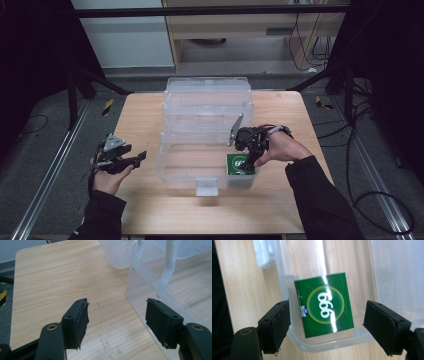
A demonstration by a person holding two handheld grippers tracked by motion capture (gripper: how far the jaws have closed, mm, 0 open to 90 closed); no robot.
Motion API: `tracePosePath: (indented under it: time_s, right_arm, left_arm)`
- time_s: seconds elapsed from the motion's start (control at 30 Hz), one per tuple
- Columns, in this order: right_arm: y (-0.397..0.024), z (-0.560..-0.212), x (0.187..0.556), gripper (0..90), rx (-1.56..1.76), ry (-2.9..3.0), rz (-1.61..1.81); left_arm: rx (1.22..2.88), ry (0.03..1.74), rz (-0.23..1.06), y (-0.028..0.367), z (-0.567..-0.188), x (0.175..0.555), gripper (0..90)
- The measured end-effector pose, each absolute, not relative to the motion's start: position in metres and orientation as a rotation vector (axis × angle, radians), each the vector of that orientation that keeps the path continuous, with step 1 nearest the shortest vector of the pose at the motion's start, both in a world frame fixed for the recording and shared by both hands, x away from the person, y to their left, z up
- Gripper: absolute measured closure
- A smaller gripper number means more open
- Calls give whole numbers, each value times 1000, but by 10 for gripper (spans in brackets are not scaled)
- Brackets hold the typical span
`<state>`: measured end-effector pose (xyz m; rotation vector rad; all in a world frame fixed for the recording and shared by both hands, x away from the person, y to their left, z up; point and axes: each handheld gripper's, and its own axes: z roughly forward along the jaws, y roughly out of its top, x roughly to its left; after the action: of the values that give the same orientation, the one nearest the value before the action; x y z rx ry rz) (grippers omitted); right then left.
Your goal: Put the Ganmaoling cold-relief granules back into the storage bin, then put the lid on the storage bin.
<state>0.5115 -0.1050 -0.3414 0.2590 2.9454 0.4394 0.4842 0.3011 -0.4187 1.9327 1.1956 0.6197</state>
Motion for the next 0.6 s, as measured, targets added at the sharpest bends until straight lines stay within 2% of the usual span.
tracePosePath:
  time_s: [0.27,0.6]
  right_arm:
    - [-106,-334,499,247,376,2903,708]
    - [-107,-347,489,255,415,2857,782]
  left_arm:
    - [1927,1188,629,301,-417,483,345]
    - [1920,1193,632,302,-417,484,347]
